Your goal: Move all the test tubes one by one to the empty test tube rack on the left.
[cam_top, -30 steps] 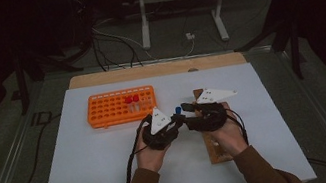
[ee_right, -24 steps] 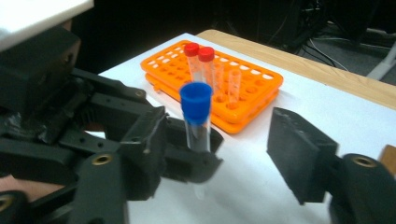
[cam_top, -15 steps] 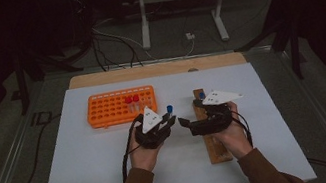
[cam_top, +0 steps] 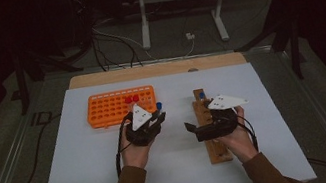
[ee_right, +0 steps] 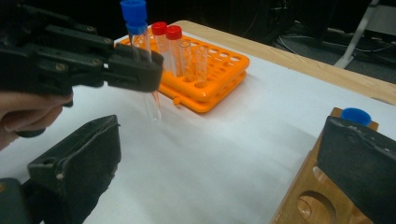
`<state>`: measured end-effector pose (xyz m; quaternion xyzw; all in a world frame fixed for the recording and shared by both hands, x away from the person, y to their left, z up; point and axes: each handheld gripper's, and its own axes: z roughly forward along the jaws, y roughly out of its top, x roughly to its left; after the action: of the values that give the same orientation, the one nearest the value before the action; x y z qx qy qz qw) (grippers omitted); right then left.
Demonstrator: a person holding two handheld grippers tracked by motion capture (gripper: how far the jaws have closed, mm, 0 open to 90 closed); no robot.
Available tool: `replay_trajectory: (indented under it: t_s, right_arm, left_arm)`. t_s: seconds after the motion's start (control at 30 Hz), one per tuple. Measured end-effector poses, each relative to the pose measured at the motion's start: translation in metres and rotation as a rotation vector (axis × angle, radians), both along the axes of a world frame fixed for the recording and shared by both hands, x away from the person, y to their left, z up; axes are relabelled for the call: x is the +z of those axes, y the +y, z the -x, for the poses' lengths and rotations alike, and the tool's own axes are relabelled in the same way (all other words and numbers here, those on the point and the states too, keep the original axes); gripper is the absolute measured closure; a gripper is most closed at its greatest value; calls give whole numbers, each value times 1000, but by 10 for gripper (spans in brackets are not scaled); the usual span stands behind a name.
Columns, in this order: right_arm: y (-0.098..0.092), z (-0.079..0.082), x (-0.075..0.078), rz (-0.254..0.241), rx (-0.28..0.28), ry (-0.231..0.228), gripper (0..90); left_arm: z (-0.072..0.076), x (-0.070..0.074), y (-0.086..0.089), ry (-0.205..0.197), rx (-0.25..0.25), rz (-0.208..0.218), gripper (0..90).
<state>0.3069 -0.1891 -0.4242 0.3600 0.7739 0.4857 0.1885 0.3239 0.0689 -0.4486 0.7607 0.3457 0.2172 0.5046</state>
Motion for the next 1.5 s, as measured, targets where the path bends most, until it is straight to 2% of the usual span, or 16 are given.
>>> replay_trajectory:
  t_s: [0.5, 1.0, 1.5]
  right_arm:
    - [-12, 7, -6, 1, -17, -4, 3]
    - [-25, 13, -8, -30, -39, -6, 3]
    - [-25, 14, -7, -34, -35, -9, 3]
  left_arm:
    - [-9, 1, 20, -16, 64, -7, 764]
    - [-22, 4, 48, -39, 156, -15, 763]
    - [-40, -1, 74, -28, 256, -37, 762]
